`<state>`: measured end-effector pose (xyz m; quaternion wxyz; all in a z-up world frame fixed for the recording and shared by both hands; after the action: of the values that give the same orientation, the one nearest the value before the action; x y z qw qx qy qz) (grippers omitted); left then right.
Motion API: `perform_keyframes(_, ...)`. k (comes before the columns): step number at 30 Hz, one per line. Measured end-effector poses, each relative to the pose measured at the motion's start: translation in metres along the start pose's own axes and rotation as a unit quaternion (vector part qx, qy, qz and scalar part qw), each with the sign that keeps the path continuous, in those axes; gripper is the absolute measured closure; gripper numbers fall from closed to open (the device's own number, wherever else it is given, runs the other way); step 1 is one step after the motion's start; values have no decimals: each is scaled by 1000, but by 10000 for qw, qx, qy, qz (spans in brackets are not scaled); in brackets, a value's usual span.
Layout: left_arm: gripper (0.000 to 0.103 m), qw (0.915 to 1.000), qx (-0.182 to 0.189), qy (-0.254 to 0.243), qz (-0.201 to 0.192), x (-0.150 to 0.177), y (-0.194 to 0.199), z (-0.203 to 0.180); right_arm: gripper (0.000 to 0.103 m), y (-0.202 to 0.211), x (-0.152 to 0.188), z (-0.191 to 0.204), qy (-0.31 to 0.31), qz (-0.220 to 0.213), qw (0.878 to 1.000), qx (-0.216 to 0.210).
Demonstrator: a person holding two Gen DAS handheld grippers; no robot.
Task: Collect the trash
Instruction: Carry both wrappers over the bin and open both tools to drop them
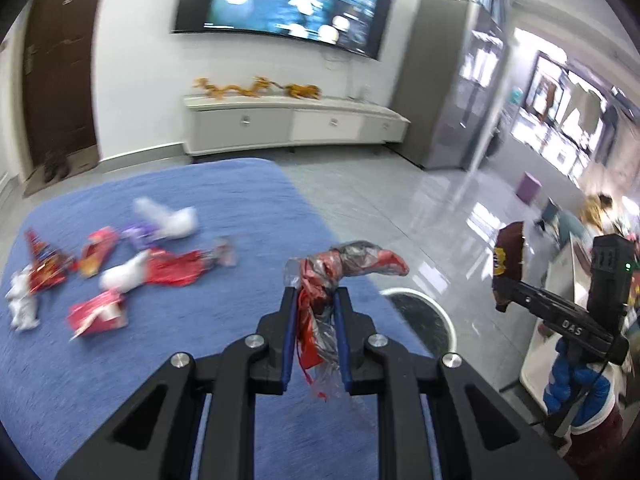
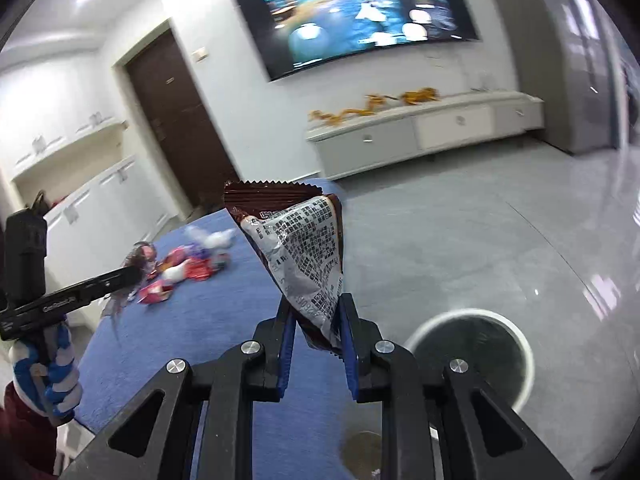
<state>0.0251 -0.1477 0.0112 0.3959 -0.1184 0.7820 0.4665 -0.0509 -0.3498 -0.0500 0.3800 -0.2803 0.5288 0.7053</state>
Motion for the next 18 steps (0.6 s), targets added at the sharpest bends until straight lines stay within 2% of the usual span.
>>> perform_keyframes(4,86,9988,241,-335,281,-2,-38,-52,83,1,17,-57,-547,149,9981,250)
perform_keyframes(8,86,9957,384,-653,542,-2,-74,-96,83,-8,28,-94,-932,326,9945,354)
perform_keyframes(13,86,9903,491,-904,932,1,-126,-135,83,-28,36,-125,-1182,538,9906,424)
perform_keyframes(18,85,9856,517,-962,1290,7,-178,-157,80,-50,48,-154,-1413,805,9850,569)
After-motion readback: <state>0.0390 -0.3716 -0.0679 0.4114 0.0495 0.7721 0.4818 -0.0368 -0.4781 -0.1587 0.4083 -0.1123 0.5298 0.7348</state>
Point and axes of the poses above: each gripper's, at about its wrist camera, not at the fingertips, and y roughly against the way its jaws point, z to its left, x to its underside, the point moved 5 cm from there along -y, roughly the way its jaws point, and after that the axes turned 5 degrees about y, right-handed, at the moved point
